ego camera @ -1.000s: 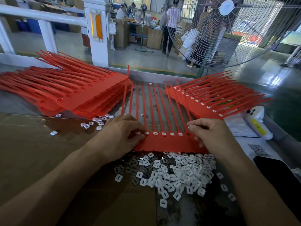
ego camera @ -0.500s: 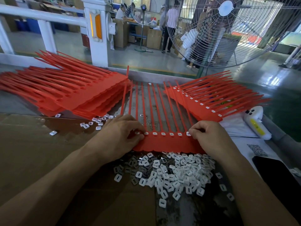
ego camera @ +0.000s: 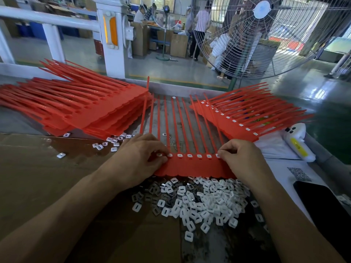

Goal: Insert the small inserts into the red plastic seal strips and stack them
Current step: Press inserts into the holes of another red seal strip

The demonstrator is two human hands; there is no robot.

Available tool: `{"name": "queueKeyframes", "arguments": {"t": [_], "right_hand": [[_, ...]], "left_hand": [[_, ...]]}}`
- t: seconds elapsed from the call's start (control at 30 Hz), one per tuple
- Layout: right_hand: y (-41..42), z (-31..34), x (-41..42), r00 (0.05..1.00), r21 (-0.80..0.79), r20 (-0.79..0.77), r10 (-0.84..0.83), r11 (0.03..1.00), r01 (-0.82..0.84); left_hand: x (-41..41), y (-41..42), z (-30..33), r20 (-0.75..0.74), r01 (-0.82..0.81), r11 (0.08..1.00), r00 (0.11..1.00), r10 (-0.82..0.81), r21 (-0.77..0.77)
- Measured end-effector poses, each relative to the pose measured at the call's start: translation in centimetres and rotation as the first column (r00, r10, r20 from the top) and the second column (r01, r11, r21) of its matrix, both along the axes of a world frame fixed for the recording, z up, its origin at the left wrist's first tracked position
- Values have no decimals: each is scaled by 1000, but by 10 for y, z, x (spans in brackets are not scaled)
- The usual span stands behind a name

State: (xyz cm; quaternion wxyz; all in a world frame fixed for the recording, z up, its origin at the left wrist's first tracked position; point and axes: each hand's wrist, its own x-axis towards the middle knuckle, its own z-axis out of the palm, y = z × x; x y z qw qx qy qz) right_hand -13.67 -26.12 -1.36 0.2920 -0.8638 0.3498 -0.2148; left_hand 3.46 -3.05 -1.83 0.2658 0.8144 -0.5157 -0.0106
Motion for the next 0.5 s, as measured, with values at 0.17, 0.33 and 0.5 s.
{"name": "queueKeyframes", "arguments": {"t": [0.17, 0.33, 0.5], "right_hand": [[6, 8, -6, 996, -64, -81, 28, 997, -33], [18, 13, -3, 960, -293, -276, 51, 947, -135], [20, 17, -4, 928, -318, -369, 46, 932, -172]], "left_hand": [[0, 0, 0, -7, -1, 1000, 1000, 1, -4], [1, 0, 0, -2, -2, 1000, 1000, 2, 6], [0, 0, 0, 3, 5, 1000, 1000, -5, -12]]}}
